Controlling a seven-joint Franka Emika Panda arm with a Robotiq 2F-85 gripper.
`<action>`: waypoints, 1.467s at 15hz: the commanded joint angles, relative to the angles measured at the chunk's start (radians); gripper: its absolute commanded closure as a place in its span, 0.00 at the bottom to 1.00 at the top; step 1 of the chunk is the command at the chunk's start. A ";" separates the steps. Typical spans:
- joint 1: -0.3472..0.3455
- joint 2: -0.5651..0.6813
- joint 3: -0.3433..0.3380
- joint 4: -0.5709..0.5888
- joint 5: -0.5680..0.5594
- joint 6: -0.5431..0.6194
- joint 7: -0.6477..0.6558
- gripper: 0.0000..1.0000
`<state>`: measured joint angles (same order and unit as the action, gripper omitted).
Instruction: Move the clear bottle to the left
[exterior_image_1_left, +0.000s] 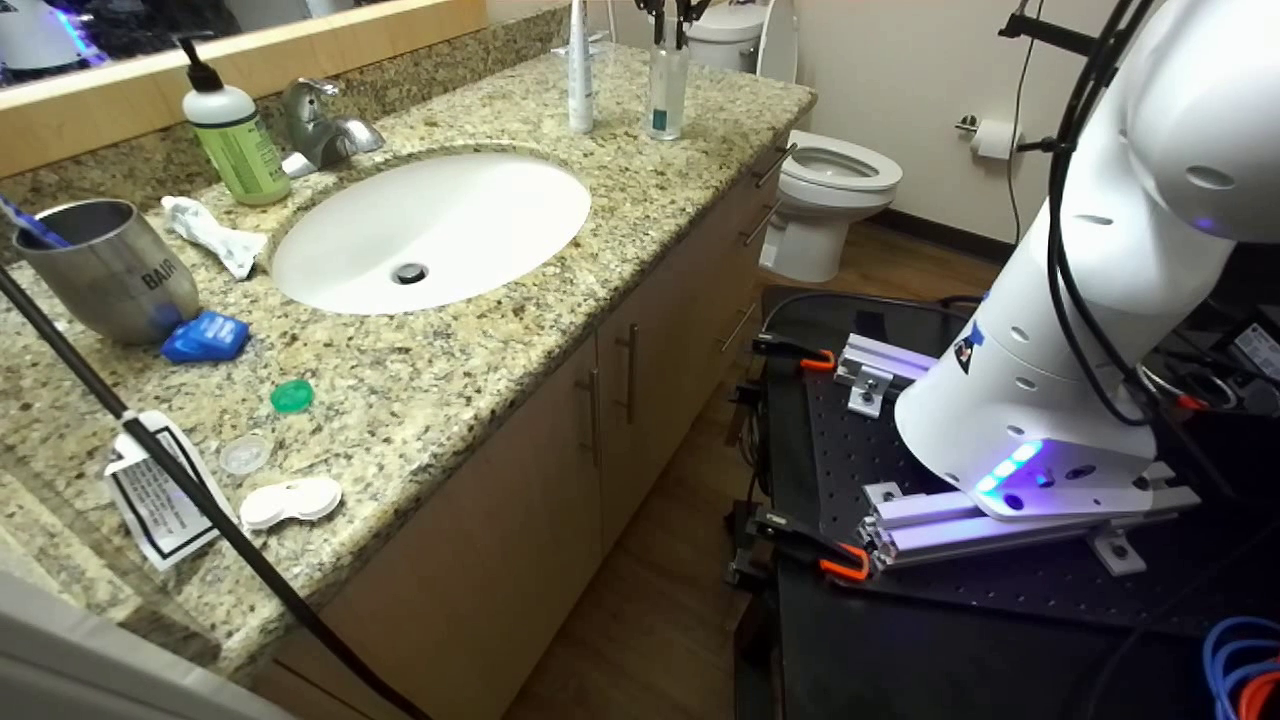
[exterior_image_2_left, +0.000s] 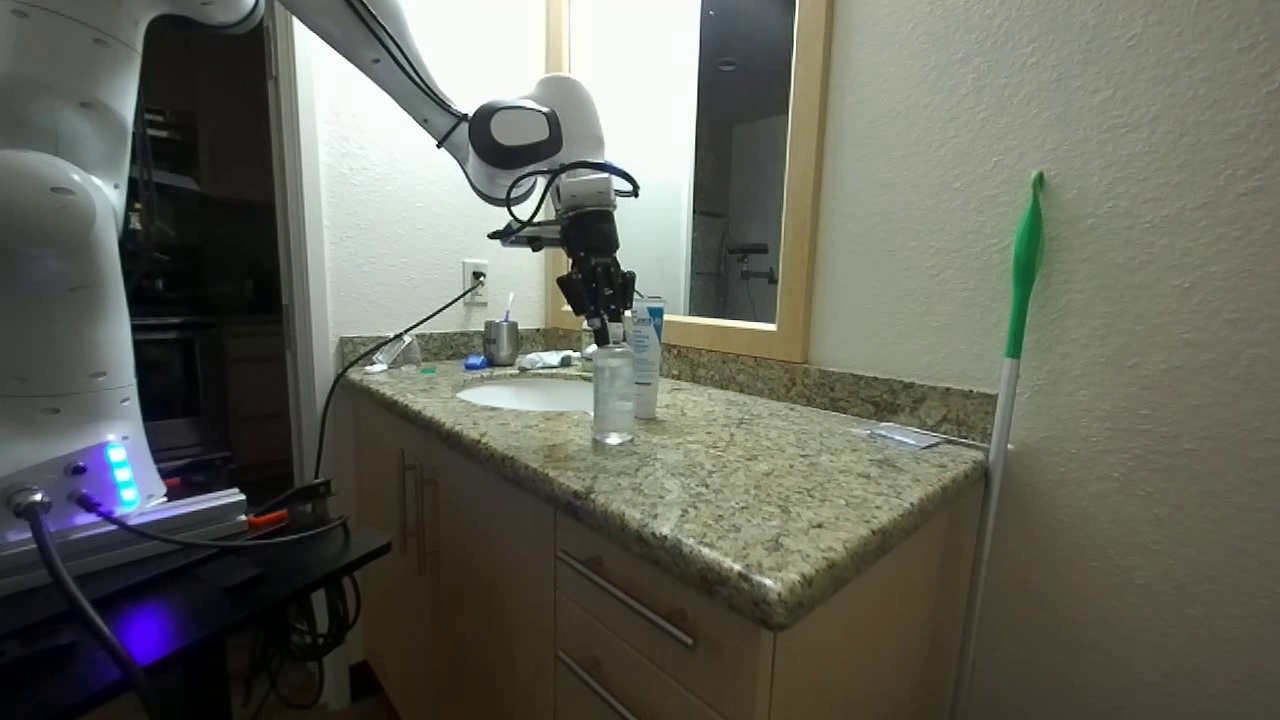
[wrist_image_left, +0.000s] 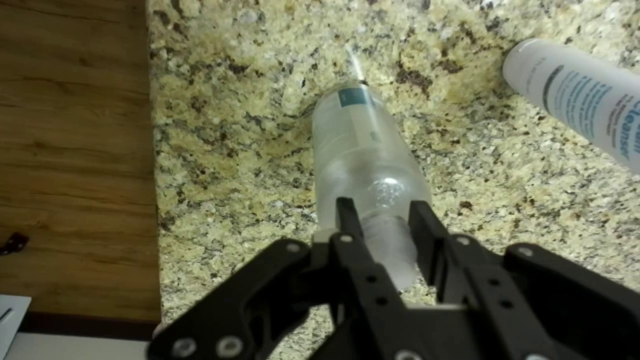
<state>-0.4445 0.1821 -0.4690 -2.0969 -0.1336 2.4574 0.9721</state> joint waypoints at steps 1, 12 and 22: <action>-0.004 -0.012 0.014 0.007 0.111 -0.073 -0.128 0.92; 0.100 -0.554 0.162 -0.128 0.050 -0.517 -0.431 0.93; 0.157 -0.671 0.269 -0.186 0.143 -0.574 -0.548 0.93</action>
<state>-0.3263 -0.3904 -0.2923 -2.1980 -0.0048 1.8827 0.4383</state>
